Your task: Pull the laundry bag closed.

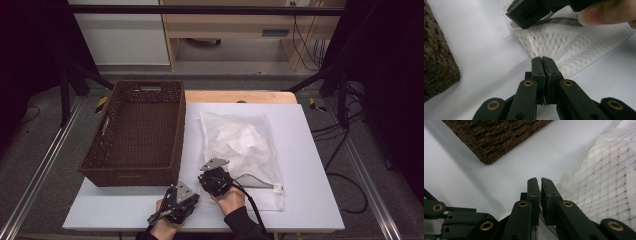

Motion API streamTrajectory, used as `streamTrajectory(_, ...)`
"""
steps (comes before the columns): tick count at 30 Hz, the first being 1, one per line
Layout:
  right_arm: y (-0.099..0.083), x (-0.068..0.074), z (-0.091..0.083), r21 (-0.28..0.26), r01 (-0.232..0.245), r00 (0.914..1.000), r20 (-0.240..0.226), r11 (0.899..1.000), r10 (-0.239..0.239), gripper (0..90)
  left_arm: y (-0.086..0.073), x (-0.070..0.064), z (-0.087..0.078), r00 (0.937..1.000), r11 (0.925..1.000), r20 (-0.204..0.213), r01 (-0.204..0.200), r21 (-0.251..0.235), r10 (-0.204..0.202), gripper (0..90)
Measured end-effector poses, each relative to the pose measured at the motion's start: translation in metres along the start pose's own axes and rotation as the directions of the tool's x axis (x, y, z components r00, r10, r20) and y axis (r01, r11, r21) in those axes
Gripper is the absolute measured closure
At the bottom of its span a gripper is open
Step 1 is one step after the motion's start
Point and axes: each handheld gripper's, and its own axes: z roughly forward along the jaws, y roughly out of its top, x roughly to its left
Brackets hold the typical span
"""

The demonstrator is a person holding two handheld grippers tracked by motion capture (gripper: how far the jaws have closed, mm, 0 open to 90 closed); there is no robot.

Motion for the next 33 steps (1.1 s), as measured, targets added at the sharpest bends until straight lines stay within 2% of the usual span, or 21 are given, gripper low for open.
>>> streamTrajectory(2, 0.0, -0.001, 0.001, 0.002, -0.003, 1.0, 0.007, 1.0, 0.003, 81.5, 0.0, 0.001, 0.0, 1.0, 1.0, 0.0, -0.006, 0.0, 0.006, 86.9)
streamTrajectory(6, 0.001, -0.002, 0.01, 0.043, -0.018, 0.9998, 0.0, 0.999, 0.018, 78.6, 0.0, 0.001, 0.0, 1.0, 1.0, 0.002, -0.006, 0.007, 0.006, 86.4)
streamTrajectory(12, 0.004, 0.002, 0.014, 0.06, -0.01, 0.9998, 0.017, 0.998, 0.009, 83.8, 0.0, 0.001, 0.0, 0.9999, 1.0, 0.015, 0.001, 0.009, -0.001, 86.2)
streamTrajectory(17, 0.003, 0.0, 0.002, -0.003, -0.04, 0.9992, -0.004, 0.999, 0.04, 85.4, 0.0, 0.001, 0.0, 0.9999, 1.0, 0.015, 0.005, 0.009, -0.005, 86.2)
streamTrajectory(21, -0.001, -0.004, -0.01, -0.045, -0.074, 0.9968, -0.035, 0.996, 0.072, 85.7, 0.0, 0.001, 0.0, 0.9998, 1.0, 0.021, 0.006, 0.008, -0.006, 85.3)
streamTrajectory(22, -0.001, -0.004, -0.011, -0.058, -0.076, 0.9964, -0.041, 0.995, 0.073, 85.8, 0.001, 0.001, 0.0, 0.9992, 0.9999, 0.038, 0.011, 0.004, -0.011, 81.9)
streamTrajectory(23, -0.002, -0.004, -0.012, -0.067, -0.067, 0.9973, -0.035, 0.996, 0.065, 85.8, 0.001, 0.0, 0.001, 0.9996, 0.9999, 0.028, 0.01, -0.003, -0.01, 73.2)
streamTrajectory(24, -0.002, -0.004, -0.013, -0.066, -0.066, 0.9973, -0.036, 0.996, 0.064, 85.8, 0.003, 0.0, 0.002, 1.0, 1.0, -0.003, 0.007, 0.0, -0.007, 62.9)
streamTrajectory(26, -0.002, -0.005, -0.014, -0.078, -0.064, 0.9974, -0.039, 0.995, 0.061, 85.8, 0.006, 0.005, 0.004, 0.9988, 0.9994, 0.04, 0.03, -0.019, -0.029, 56.1)
streamTrajectory(28, -0.002, -0.004, -0.015, -0.09, -0.06, 0.9974, -0.044, 0.994, 0.056, 85.8, 0.008, 0.009, 0.004, 0.9977, 0.9983, 0.053, 0.043, -0.038, -0.041, 49.4)
streamTrajectory(30, -0.002, -0.003, -0.017, -0.1, -0.055, 0.9977, -0.045, 0.993, 0.051, 85.8, 0.011, 0.014, 0.006, 0.9945, 0.9967, 0.088, 0.062, -0.053, -0.057, 45.6)
streamTrajectory(31, -0.002, -0.003, -0.017, -0.108, -0.049, 0.9978, -0.049, 0.993, 0.044, 85.8, 0.012, 0.016, 0.01, 0.9888, 0.9958, 0.129, 0.08, -0.044, -0.074, 46.1)
streamTrajectory(33, -0.002, -0.002, -0.017, -0.122, -0.05, 0.9975, -0.056, 0.991, 0.043, 85.8, 0.012, 0.018, 0.014, 0.9842, 0.9953, 0.155, 0.091, -0.033, -0.085, 51.9)
